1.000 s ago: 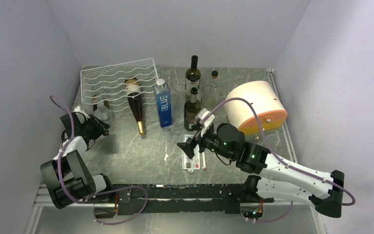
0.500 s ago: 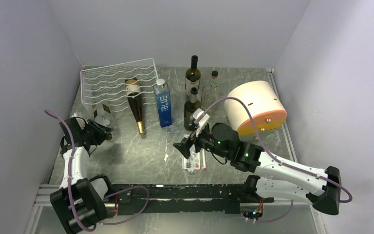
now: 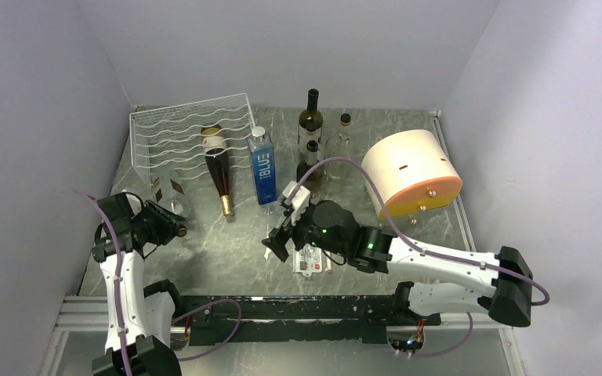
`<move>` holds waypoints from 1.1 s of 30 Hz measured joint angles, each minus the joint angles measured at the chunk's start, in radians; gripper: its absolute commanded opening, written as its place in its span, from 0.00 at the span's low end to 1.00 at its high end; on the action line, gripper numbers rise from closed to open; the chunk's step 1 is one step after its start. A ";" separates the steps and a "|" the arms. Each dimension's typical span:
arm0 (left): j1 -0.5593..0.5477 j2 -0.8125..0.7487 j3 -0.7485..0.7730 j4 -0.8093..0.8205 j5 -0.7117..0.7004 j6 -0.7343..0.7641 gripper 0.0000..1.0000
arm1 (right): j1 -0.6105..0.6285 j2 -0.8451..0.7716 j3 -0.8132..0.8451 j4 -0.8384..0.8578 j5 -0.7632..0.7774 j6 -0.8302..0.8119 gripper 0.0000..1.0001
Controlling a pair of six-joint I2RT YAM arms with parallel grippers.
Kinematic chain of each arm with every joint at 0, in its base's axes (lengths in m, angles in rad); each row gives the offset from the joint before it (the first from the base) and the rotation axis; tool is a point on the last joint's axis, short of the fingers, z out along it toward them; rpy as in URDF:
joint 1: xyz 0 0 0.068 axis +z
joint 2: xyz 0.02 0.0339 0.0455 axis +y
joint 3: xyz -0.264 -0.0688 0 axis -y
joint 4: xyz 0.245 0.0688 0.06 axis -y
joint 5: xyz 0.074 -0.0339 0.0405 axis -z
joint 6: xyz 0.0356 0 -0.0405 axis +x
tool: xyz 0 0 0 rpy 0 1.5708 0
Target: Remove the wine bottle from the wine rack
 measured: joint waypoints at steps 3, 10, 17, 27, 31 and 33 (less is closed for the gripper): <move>-0.025 -0.011 0.031 -0.085 -0.013 0.019 0.07 | 0.048 0.084 0.051 0.012 0.023 -0.018 1.00; -0.114 -0.012 0.169 -0.271 -0.073 0.061 0.07 | 0.127 0.277 0.151 0.054 0.004 -0.088 1.00; -0.165 -0.039 0.304 -0.421 -0.174 0.095 0.07 | 0.135 0.377 0.149 0.198 -0.138 -0.179 1.00; -0.229 -0.069 0.339 -0.521 -0.196 0.185 0.07 | 0.136 0.570 0.205 0.359 -0.214 -0.380 1.00; -0.241 -0.085 0.340 -0.533 -0.187 0.218 0.07 | 0.136 0.641 0.205 0.474 -0.237 -0.466 1.00; -0.254 -0.094 0.342 -0.537 -0.188 0.229 0.07 | 0.136 0.674 0.209 0.525 -0.245 -0.515 1.00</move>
